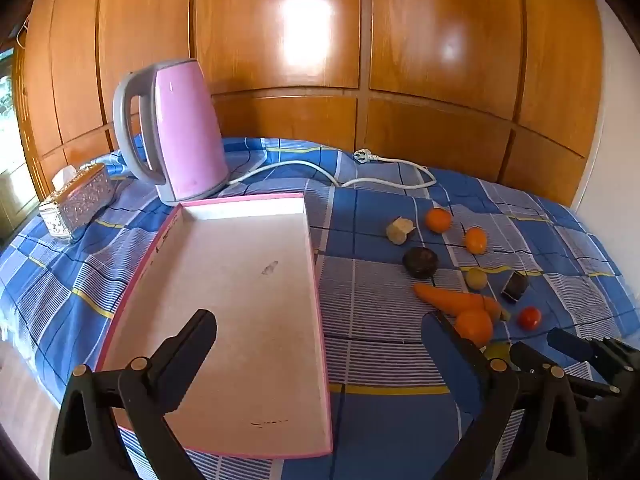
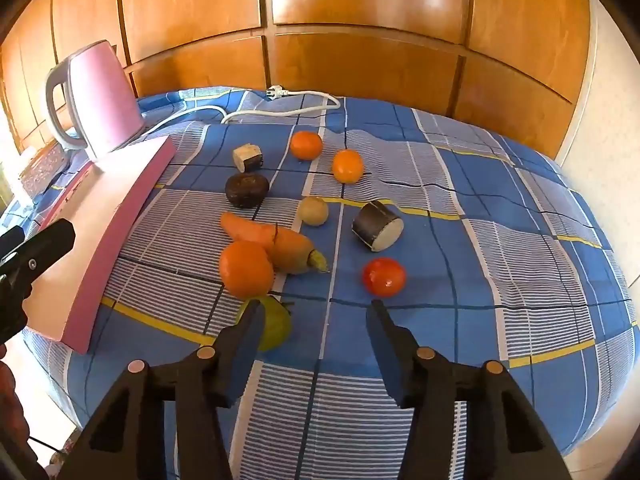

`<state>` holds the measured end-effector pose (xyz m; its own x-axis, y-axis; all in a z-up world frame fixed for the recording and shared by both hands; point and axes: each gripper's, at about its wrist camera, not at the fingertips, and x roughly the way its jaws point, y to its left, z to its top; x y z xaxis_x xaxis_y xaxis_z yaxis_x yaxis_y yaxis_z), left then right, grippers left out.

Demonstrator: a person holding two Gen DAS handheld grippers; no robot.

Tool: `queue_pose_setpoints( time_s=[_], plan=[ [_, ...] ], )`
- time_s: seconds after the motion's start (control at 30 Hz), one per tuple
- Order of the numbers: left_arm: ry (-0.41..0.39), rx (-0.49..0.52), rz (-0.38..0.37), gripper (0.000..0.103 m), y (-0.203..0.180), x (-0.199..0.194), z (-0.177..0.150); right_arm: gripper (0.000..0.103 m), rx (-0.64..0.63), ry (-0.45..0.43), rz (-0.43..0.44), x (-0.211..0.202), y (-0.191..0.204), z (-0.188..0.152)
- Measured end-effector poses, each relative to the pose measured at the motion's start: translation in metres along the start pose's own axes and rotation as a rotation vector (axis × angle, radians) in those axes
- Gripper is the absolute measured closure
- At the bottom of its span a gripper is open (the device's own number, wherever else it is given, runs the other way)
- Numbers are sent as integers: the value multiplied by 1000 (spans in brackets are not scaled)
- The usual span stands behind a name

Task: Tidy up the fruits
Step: 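Move the left tool toward the large orange while the right tool approaches the green tomato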

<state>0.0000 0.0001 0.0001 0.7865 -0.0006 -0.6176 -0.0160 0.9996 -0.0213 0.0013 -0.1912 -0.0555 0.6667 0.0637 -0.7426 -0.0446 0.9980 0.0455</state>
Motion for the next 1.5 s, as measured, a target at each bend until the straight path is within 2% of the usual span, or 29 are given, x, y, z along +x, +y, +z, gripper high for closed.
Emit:
queue_pose_setpoints(
  time_s=[0.03, 0.1, 0.4, 0.67, 0.8, 0.83, 1.0, 1.13, 1.2, 1.27, 1.37, 1.5],
  plan=[
    [-2, 1, 0, 0, 0, 0, 0, 50, 0, 1, 0, 0, 0, 0],
    [-2, 4, 1, 0, 0, -1, 0, 57, -3, 2, -1, 0, 0, 1],
    [2, 23, -4, 0, -4, 0, 3, 57, -8, 13, 6, 3, -2, -1],
    [20, 19, -72, 0, -15, 3, -5, 57, 24, 31, -36, 11, -20, -4],
    [13, 41, -109, 0, -22, 1, -5, 57, 36, 51, -55, 16, -27, -10],
    [53, 61, -101, 0, -22, 3, -4, 57, 37, 49, -60, 15, -28, -12],
    [59, 121, -129, 1, -36, 13, -7, 57, 41, 49, -55, 14, -29, -11],
    [114, 141, -177, 17, -46, 19, -9, 57, 48, 58, -72, 18, -33, -16],
    [145, 154, -206, 28, -50, 24, -10, 57, 53, 66, -78, 21, -36, -18],
    [184, 172, -251, 46, -57, 32, -10, 57, 59, 74, -84, 23, -39, -21],
    [227, 173, -321, 50, -68, 37, -11, 57, 67, 71, -78, 22, -42, -24],
    [260, 171, -355, 50, -82, 46, -10, 56, 62, 69, -71, 23, -42, -26]
  ],
)
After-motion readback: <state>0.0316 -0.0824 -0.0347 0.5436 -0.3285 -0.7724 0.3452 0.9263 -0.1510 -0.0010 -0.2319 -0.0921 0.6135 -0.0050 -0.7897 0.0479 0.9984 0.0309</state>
